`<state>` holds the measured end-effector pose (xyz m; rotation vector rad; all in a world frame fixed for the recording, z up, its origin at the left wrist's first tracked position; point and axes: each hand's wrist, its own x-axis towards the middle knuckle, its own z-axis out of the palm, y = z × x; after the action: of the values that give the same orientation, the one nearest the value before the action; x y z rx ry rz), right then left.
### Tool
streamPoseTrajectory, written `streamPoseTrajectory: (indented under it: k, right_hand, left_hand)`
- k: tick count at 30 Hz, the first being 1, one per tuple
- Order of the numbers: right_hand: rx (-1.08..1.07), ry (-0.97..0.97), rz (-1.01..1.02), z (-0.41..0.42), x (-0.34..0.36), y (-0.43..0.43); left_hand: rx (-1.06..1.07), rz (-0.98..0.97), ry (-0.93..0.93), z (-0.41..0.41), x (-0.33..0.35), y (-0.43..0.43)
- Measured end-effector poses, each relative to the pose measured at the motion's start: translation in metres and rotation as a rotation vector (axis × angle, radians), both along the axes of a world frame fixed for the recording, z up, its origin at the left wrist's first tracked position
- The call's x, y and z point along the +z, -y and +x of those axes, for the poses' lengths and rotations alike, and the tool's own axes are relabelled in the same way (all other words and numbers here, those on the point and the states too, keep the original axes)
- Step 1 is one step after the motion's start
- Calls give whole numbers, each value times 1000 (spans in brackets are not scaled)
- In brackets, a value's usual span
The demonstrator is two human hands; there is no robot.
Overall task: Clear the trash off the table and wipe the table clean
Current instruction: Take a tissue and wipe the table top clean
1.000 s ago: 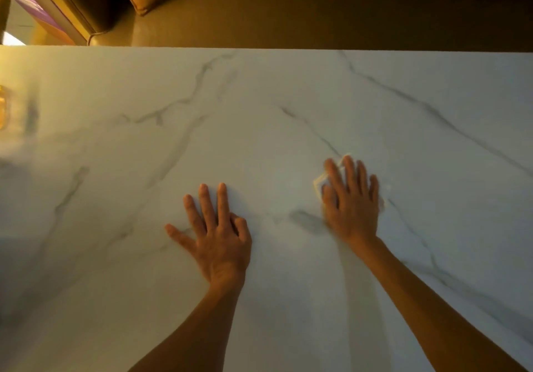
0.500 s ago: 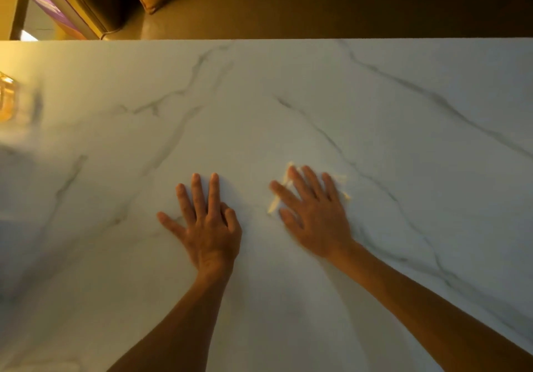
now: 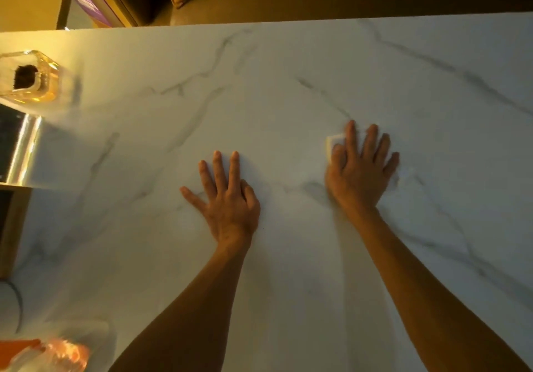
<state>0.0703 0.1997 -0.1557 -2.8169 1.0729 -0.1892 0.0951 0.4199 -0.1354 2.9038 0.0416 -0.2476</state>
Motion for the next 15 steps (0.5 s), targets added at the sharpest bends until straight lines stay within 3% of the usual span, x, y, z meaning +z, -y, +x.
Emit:
streamPoseTrajectory:
  k: [5,9,13,15]
  right_hand:
    - [157,2,59,-21,12,-99]
    - [140,35,91,-44,16,-161]
    - [20,8,136,-40,17,-208]
    - [-9,1,149,-34,16,-220]
  left_hand:
    - [-26,-90,-102,4,14,-7]
    - [-74,-262,-291,23,42,-52]
    - [522,-284,-440,19,81,-122]
    - [656,-322,-516,-2,90,-147]
